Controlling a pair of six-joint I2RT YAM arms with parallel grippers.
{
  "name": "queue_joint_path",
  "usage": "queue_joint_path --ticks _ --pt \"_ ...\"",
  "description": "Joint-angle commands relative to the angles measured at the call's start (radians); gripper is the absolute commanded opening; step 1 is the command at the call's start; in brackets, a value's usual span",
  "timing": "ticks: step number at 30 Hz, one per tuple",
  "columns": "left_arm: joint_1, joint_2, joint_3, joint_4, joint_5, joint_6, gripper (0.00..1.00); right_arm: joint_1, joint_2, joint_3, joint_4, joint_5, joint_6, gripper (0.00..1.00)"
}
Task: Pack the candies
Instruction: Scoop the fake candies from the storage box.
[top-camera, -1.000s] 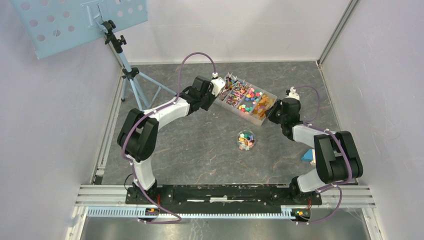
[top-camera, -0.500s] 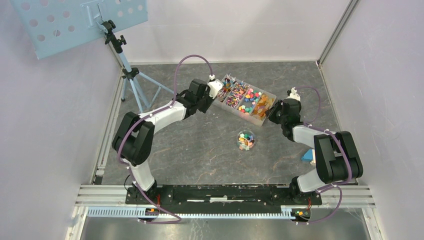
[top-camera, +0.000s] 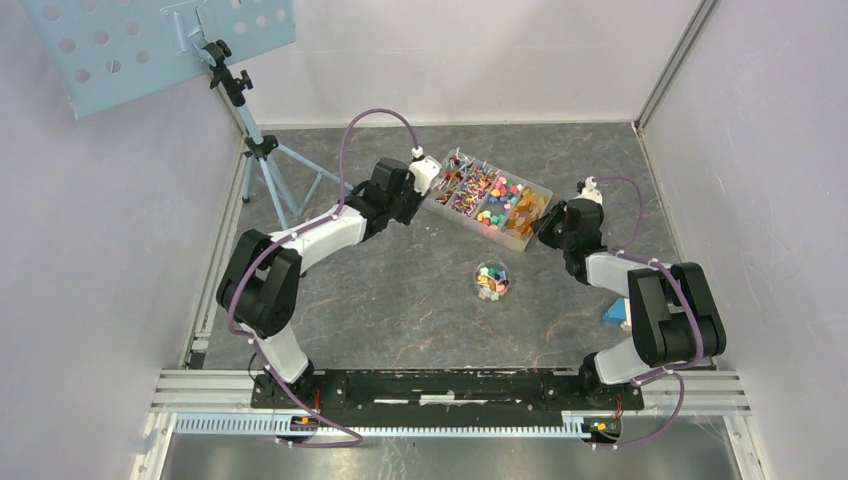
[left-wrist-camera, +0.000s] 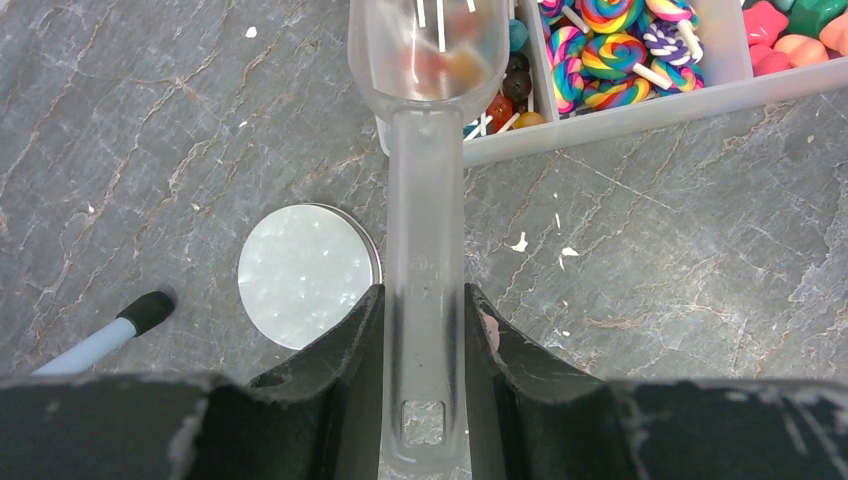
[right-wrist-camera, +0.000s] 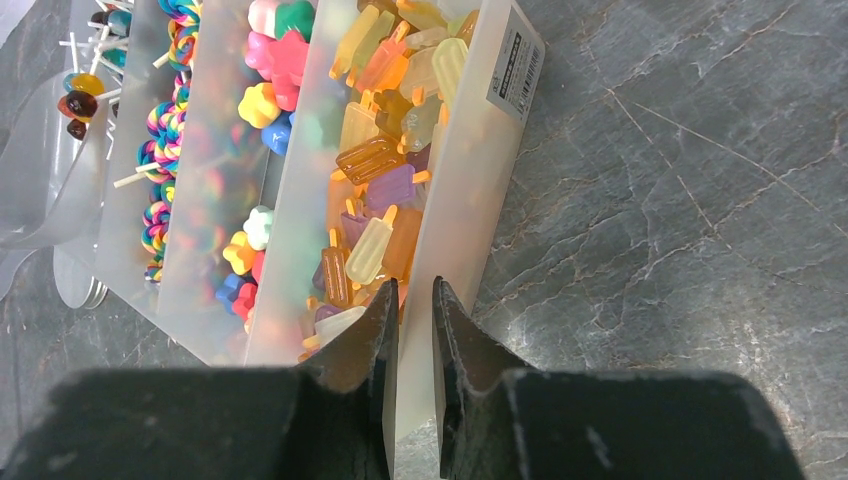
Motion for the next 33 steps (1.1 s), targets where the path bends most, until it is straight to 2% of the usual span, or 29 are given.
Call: queue_joint_path --ticks 1,14,18,21,33 --pt "0.018 -0.061 0.017 0.045 -0.003 -0.039 0.02 -0.013 -0.002 -0.018 0.016 0.013 0.002 0.07" --pt "0.016 -0.155 -0.029 0.027 0.01 -0.046 0.02 -0.011 -0.017 -0.018 0.029 -0.014 0.003 0.09" --pt "0.018 -0.221 -0.091 0.066 0.061 -0.031 0.02 -0.012 -0.036 -0.016 0.018 -0.014 -0.001 0.13" --pt "0.018 -0.266 -0.126 0.117 0.076 -0.035 0.02 -0.012 -0.043 -0.015 0.013 -0.019 -0.002 0.2" --pt "0.018 -0.4 -0.199 0.2 0.105 -0.045 0.02 -0.012 -0.106 0.017 -0.036 -0.064 -0.03 0.59"
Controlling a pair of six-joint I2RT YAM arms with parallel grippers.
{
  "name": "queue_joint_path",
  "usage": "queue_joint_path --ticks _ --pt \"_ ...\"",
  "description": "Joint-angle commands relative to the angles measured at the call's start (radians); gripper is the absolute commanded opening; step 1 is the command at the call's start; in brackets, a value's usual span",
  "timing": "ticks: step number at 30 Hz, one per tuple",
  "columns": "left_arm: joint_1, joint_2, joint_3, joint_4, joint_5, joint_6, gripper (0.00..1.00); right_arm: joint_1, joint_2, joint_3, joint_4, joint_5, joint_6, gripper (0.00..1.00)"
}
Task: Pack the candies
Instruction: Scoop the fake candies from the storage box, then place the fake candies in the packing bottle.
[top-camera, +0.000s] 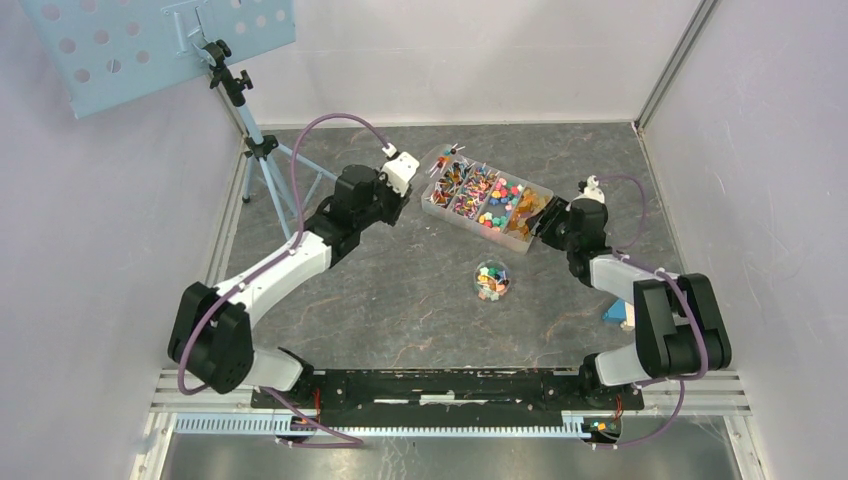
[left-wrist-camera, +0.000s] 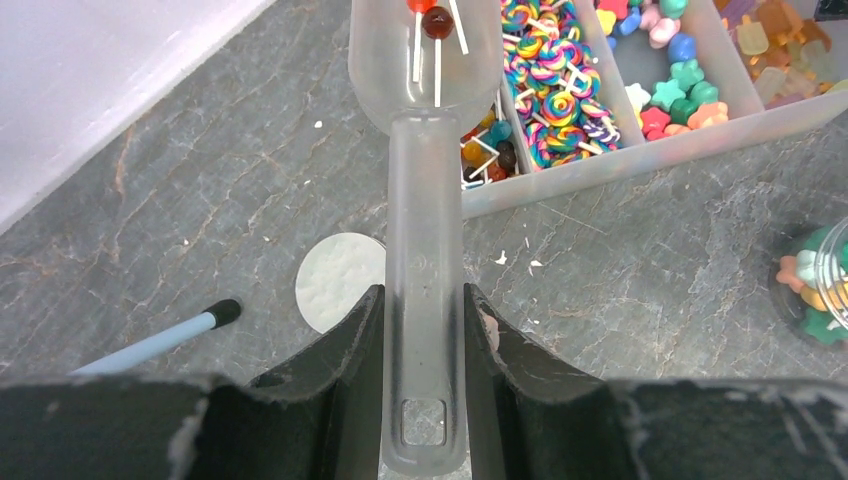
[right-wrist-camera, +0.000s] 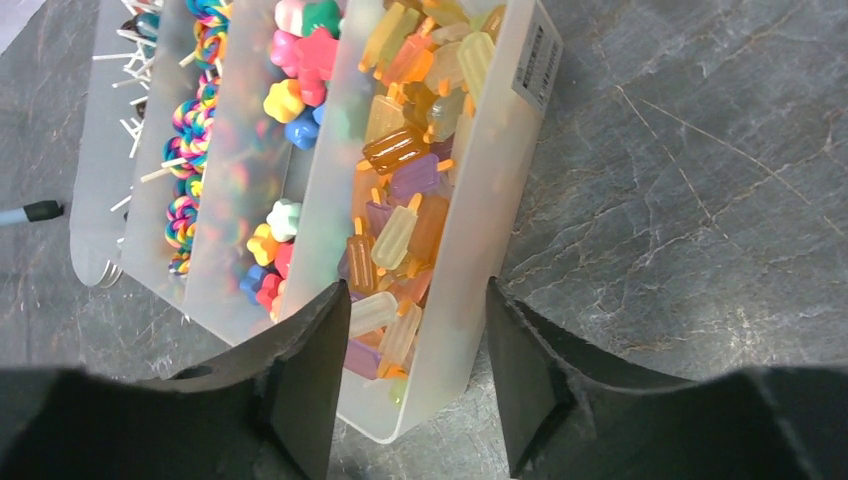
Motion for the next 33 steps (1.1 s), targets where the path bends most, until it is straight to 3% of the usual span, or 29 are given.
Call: queue_joint_path --ticks 1,8,18,28,33 --pt "0.003 -0.083 -0.028 0.123 0.034 -0.034 0.02 -0.004 -0.058 0.03 -0.007 -0.027 -0.018 0.61" --pt "0.003 -0.162 -0.029 0.112 0.047 -0.04 0.02 -0.004 -0.126 0.05 -0.088 -0.033 -0.057 0.75" --pt "-0.022 -0.229 0.107 -0.206 0.054 -0.084 0.02 -0.004 -0.323 0.066 -0.295 -0.086 -0.242 0.98" --pt "-0.073 -0.287 0.228 -0.566 0.134 -0.141 0.02 -0.004 -0.605 0.078 -0.48 -0.087 -0.335 0.98" --pt "-0.172 -0.355 0.215 -0.668 0.113 -0.15 0.02 -0.004 -0.703 0.082 -0.537 -0.039 -0.366 0.98"
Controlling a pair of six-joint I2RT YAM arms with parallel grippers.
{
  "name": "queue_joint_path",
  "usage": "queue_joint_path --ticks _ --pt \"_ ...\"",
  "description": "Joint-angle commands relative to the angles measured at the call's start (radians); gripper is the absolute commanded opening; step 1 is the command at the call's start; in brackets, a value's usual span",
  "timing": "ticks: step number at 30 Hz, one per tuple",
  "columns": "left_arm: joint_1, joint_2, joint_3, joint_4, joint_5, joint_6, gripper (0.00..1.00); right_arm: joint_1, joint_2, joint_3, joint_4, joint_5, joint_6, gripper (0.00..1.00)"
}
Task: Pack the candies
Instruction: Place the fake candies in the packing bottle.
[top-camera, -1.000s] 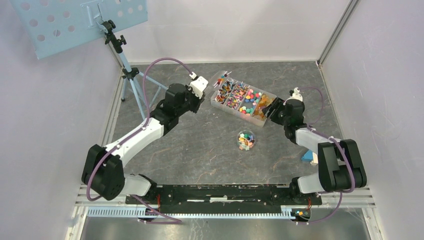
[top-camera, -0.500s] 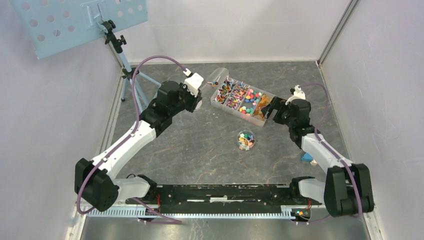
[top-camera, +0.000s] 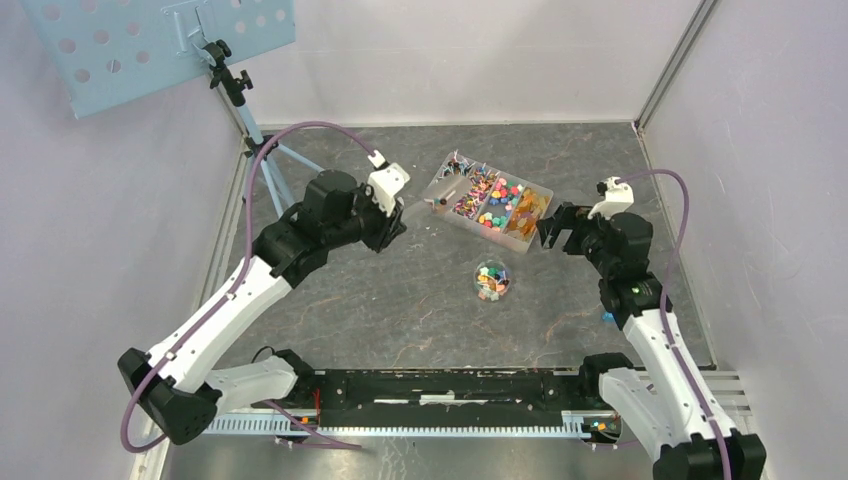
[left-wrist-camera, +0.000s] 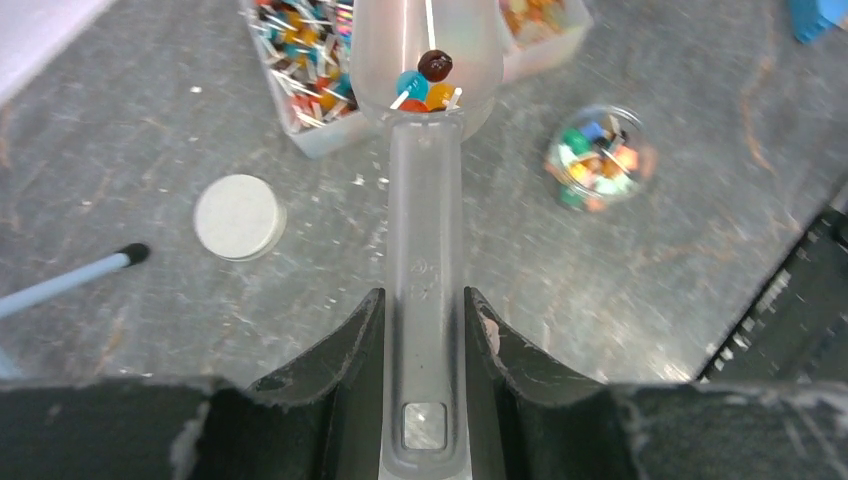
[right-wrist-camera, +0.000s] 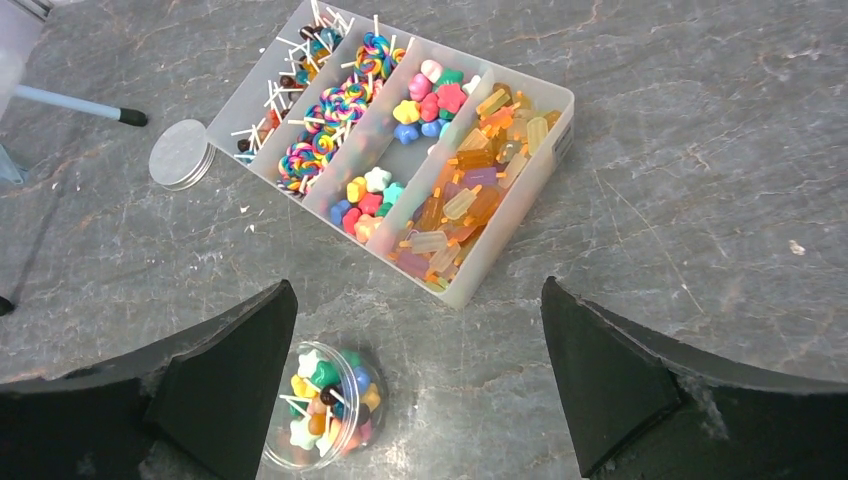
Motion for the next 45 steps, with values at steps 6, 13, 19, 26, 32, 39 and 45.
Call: queue_joint_path --ticks 6,13,19,26,32,39,45 --pt "-0.148 -0.116 0.014 -0.202 0.044 -0.055 0.02 -0.004 -0.159 0.002 -0.035 0.113 -0.061 0.98" --pt "-0.222 -0.104 0.008 -0.269 0.055 -0.056 0.02 -0.003 -0.183 0.0 -0.055 0.121 -0.075 0.98" --pt "-0.264 -0.057 -0.006 -0.314 0.077 -0.044 0.02 -0.004 -0.201 -0.005 -0.049 0.124 -0.075 0.98" --pt "-0.294 0.004 0.001 -0.314 0.083 -0.046 0.02 -0.003 -0.202 0.003 -0.051 0.128 -0.079 0.98" --pt "-0.318 0.068 0.025 -0.321 0.069 -0.05 0.02 -0.005 -0.21 0.011 -0.061 0.131 -0.084 0.98" --pt "-0.331 0.146 0.078 -0.344 0.037 -0.046 0.02 -0.004 -0.22 0.024 -0.069 0.153 -0.091 0.98" --pt "-0.336 0.204 0.116 -0.352 0.025 -0.043 0.02 -0.004 -0.223 0.031 -0.073 0.152 -0.091 0.98"
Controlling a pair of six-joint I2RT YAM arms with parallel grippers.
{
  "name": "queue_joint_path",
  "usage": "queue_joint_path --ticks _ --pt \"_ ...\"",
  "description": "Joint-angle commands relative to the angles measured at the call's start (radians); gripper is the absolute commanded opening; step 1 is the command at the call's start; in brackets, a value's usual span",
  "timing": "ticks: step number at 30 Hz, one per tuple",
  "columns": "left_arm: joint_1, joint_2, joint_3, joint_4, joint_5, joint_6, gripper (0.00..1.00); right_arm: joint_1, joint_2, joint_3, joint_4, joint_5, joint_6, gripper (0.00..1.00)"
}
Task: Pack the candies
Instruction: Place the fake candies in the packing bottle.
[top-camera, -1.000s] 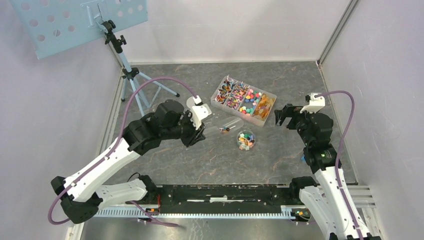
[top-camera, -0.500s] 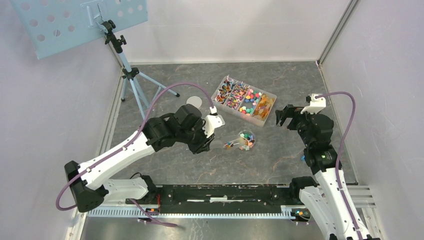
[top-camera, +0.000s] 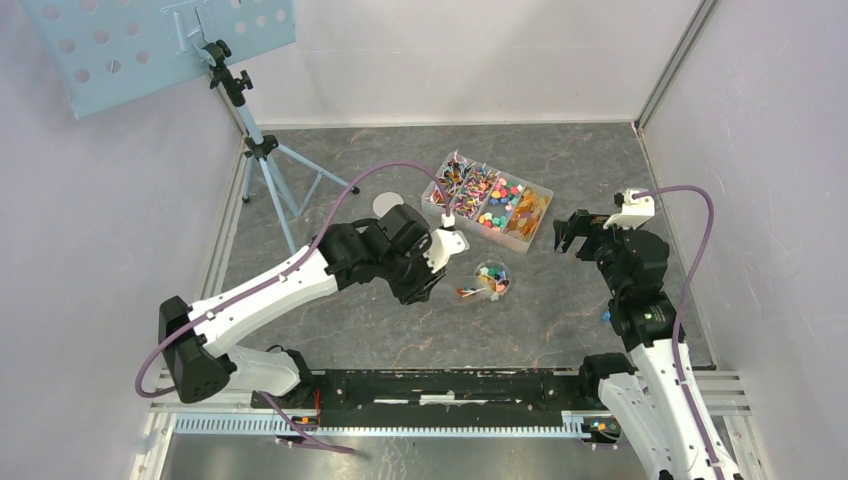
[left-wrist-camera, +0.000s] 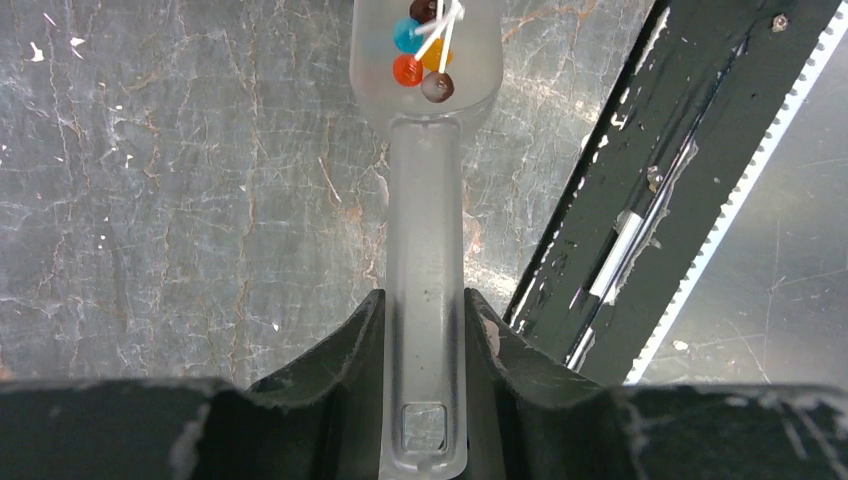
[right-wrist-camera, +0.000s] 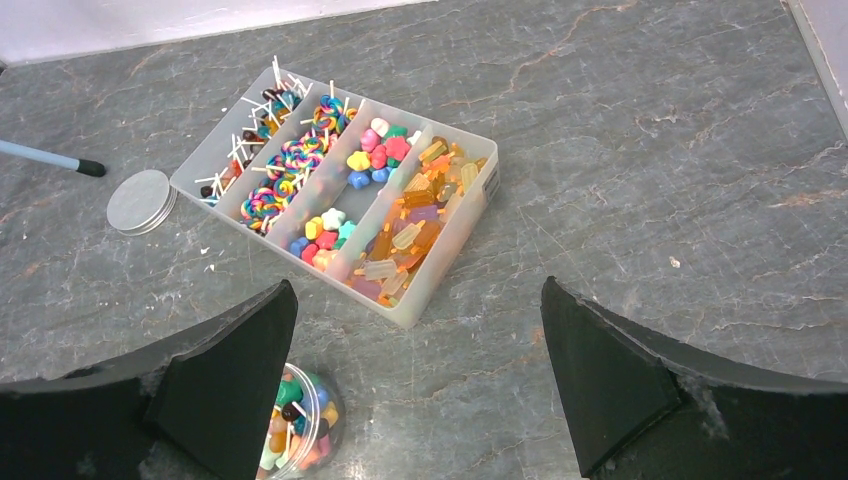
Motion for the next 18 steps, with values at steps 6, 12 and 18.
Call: queue_joint_path --ticks 6,12,18 --pt "-0.011 0.069 0.106 -0.031 -0.035 -0.02 0.02 -0.004 -0.014 0.042 0.011 0.007 -0.009 0.98" --pt "-0.019 0.119 0.167 -0.064 -0.062 -0.028 0.02 -0.004 -0.02 0.034 0.014 0.006 -0.005 0.98" --pt "-0.022 0.15 0.197 -0.089 -0.106 -0.029 0.02 -0.004 -0.023 0.028 0.014 0.006 -0.004 0.98"
